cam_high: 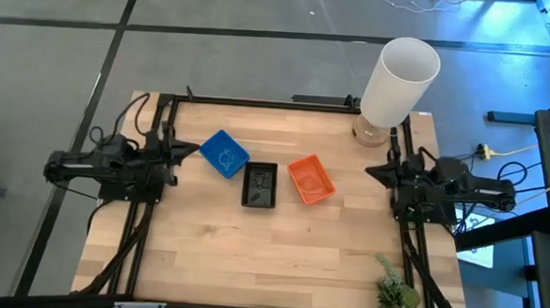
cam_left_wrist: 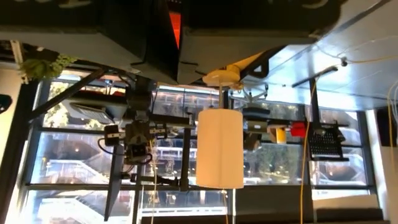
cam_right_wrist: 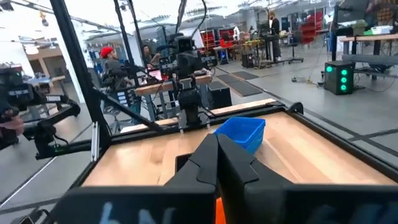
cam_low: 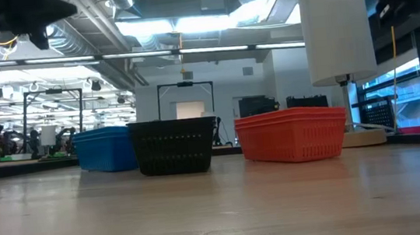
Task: Stack baskets by color
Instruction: Return to Home Position
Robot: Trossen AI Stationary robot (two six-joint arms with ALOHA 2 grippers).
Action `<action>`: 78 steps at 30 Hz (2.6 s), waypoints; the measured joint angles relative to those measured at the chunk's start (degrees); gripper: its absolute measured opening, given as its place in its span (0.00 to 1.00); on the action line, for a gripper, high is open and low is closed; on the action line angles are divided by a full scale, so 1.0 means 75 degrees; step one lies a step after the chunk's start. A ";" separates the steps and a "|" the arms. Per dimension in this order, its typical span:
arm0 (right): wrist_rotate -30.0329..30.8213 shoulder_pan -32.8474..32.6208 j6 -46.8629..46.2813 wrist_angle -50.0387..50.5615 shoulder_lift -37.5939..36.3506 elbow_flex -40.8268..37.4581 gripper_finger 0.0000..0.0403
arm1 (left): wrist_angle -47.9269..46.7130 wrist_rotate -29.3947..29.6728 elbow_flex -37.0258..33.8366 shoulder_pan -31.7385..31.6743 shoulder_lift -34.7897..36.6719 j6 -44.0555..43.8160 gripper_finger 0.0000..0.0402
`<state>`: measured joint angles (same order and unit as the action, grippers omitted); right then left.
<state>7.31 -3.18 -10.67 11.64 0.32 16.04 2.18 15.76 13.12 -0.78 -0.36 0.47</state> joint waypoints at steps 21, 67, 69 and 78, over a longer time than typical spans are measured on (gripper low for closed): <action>-0.0813 0.0000 0.1794 -0.2040 0.0017 -0.2085 0.00 | 0.0997 -0.0139 -0.1689 -0.0009 0.0003 0.0420 0.00; -0.1591 -0.0002 0.2264 -0.1798 0.0017 -0.2076 0.00 | 0.0987 0.0862 -0.1692 -0.0009 0.0003 0.0426 0.00; -0.1589 0.0000 0.2264 -0.1798 0.0017 -0.2076 0.00 | 0.0988 0.0864 -0.1692 -0.0009 0.0003 0.0426 0.00; -0.1588 -0.0001 0.2264 -0.1798 0.0020 -0.2076 0.00 | 0.0988 0.0864 -0.1692 -0.0009 0.0003 0.0426 0.00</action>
<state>-4.60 -3.19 6.31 -1.85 0.47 0.47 9.58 22.24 0.43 -0.84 -0.34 3.66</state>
